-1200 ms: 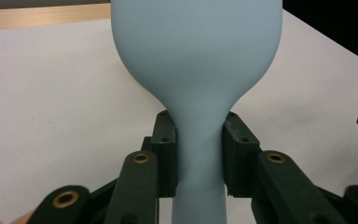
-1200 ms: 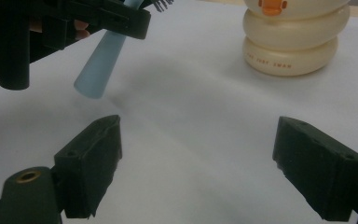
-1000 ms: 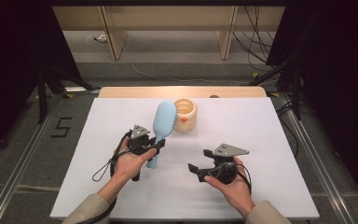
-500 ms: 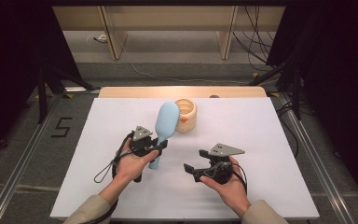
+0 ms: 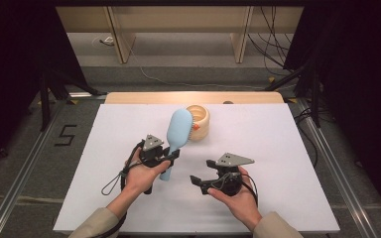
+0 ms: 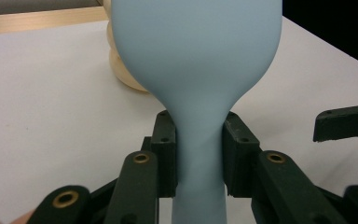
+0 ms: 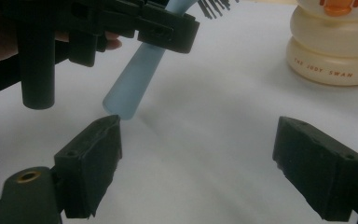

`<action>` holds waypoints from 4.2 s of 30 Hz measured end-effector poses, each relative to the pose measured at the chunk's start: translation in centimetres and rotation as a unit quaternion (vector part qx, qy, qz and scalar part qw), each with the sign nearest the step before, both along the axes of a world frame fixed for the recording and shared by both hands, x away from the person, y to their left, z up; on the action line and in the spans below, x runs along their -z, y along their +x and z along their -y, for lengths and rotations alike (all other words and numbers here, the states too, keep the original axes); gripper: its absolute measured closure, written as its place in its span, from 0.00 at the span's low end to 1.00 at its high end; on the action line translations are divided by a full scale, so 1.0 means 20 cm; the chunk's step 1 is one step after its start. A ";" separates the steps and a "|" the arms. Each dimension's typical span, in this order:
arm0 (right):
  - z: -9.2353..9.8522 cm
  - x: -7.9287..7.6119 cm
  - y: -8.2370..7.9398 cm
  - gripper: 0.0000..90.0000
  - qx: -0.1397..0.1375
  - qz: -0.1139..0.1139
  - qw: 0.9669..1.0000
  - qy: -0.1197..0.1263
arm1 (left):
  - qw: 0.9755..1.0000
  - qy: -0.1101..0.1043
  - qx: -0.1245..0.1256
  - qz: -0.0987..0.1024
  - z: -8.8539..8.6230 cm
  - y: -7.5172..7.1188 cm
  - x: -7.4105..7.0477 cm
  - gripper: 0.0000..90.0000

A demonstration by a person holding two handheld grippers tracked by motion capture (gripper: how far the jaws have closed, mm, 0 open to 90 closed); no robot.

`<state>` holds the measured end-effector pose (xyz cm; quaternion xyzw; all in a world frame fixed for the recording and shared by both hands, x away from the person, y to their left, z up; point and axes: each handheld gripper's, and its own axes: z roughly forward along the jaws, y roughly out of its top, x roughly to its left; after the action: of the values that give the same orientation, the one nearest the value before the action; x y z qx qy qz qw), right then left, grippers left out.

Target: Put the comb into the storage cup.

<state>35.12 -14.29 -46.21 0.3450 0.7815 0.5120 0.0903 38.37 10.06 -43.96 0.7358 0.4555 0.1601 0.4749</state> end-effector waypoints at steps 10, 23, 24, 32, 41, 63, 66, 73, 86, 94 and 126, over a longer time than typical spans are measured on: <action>-0.03 0.00 0.00 0.18 -0.006 -0.003 1.000 0.002 | 1.000 -0.001 0.002 0.000 0.02 -0.01 0.00 0.77; -0.07 0.01 0.01 0.18 -0.013 -0.008 1.000 0.006 | 1.000 -0.003 0.007 0.004 0.04 -0.02 0.00 0.77; -0.08 0.01 0.01 0.18 -0.013 -0.008 1.000 0.006 | 1.000 -0.003 0.007 0.004 0.04 -0.02 0.00 0.77; -0.11 0.02 0.01 0.18 -0.018 -0.012 1.000 0.007 | 1.000 -0.003 0.010 0.005 0.05 -0.03 0.00 0.77; -0.15 0.03 0.03 0.18 -0.023 -0.017 1.000 0.006 | 1.000 -0.004 0.013 0.006 0.06 -0.04 0.01 0.77; -0.22 0.05 0.06 0.18 -0.028 -0.028 0.999 0.014 | 1.000 -0.013 0.020 0.005 0.08 -0.06 -0.01 0.77; -0.23 0.05 0.06 0.18 -0.029 -0.028 0.999 0.015 | 1.000 -0.013 0.021 0.006 0.08 -0.06 -0.01 0.77; -0.24 0.05 0.06 0.18 -0.028 -0.028 0.999 0.016 | 1.000 -0.014 0.023 0.006 0.09 -0.06 -0.01 0.77; -0.25 0.06 0.07 0.19 -0.028 -0.030 0.999 0.013 | 0.999 -0.018 0.028 0.005 0.11 -0.07 -0.01 0.77; -0.26 0.06 0.07 0.19 -0.029 -0.030 0.999 0.013 | 0.999 -0.020 0.030 0.004 0.11 -0.08 -0.01 0.77; -0.28 0.05 0.06 0.60 -0.059 -0.037 0.997 0.039 | 0.999 -0.030 0.036 0.000 0.12 -0.09 -0.02 0.77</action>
<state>36.37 -8.77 -47.31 0.3203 0.7825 0.5337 0.0174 36.62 7.72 -43.59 0.7371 0.4332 0.1289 0.5024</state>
